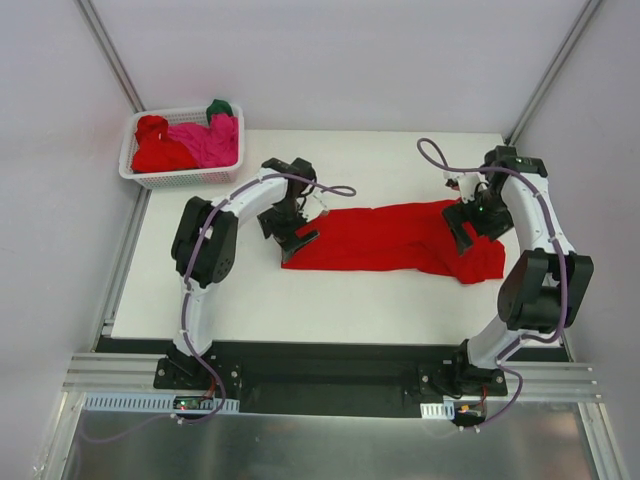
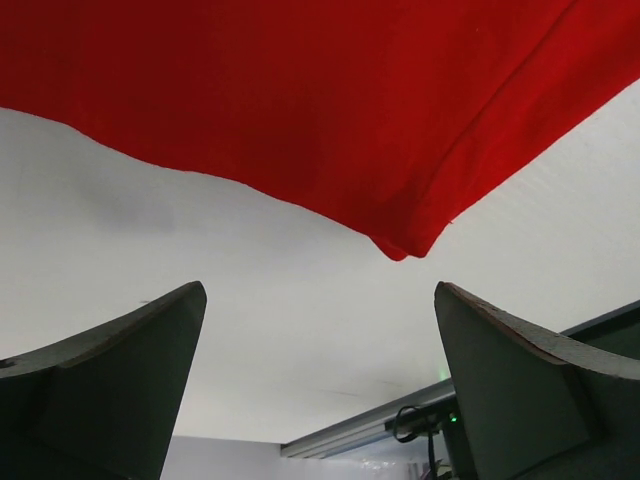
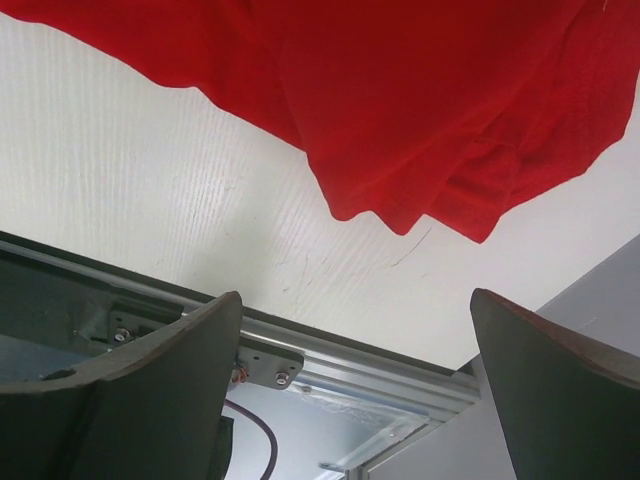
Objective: Fold and stack the t-shirts
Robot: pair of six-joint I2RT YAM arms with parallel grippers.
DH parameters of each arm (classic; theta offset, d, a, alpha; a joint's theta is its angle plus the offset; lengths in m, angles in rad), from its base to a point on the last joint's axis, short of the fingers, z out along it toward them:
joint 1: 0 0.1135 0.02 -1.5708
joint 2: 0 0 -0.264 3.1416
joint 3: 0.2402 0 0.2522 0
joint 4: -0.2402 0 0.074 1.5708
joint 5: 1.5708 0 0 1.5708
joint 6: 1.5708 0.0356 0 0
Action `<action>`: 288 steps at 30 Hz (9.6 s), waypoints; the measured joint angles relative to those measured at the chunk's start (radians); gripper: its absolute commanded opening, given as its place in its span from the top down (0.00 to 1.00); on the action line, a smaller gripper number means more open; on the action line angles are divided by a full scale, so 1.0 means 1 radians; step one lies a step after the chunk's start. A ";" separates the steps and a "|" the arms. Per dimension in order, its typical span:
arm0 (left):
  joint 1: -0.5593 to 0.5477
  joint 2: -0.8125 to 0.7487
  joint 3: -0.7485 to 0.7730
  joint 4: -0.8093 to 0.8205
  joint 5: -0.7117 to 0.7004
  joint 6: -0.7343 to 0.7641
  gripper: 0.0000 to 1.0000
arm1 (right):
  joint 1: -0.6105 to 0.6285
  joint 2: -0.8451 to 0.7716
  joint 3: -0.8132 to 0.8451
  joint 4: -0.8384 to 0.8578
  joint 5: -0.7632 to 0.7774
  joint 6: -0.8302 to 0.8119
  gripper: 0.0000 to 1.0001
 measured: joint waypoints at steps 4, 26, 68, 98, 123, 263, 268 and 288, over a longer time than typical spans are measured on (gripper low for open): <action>-0.014 -0.010 -0.026 0.027 -0.060 0.032 0.01 | -0.038 0.000 -0.018 0.003 0.000 0.000 0.00; -0.059 -0.039 0.066 0.151 -0.213 0.170 0.01 | -0.070 -0.021 -0.080 0.008 -0.023 0.010 0.00; -0.095 0.107 0.137 0.177 -0.161 0.245 0.10 | -0.070 -0.079 -0.131 0.007 -0.054 0.020 0.00; -0.045 0.157 0.187 0.105 -0.060 0.225 0.48 | -0.070 -0.088 -0.160 0.008 -0.075 0.020 0.00; -0.045 0.207 0.242 0.079 -0.059 0.214 0.55 | -0.070 -0.097 -0.177 0.008 -0.091 0.021 0.00; -0.042 0.216 0.336 0.069 -0.228 0.222 1.00 | -0.070 -0.112 -0.234 0.031 -0.102 0.025 0.00; -0.038 0.216 0.340 0.069 -0.240 0.235 1.00 | -0.070 -0.112 -0.237 0.031 -0.101 0.025 0.00; -0.010 0.224 0.313 0.069 -0.281 0.259 0.01 | -0.070 -0.112 -0.237 0.031 -0.101 0.028 0.00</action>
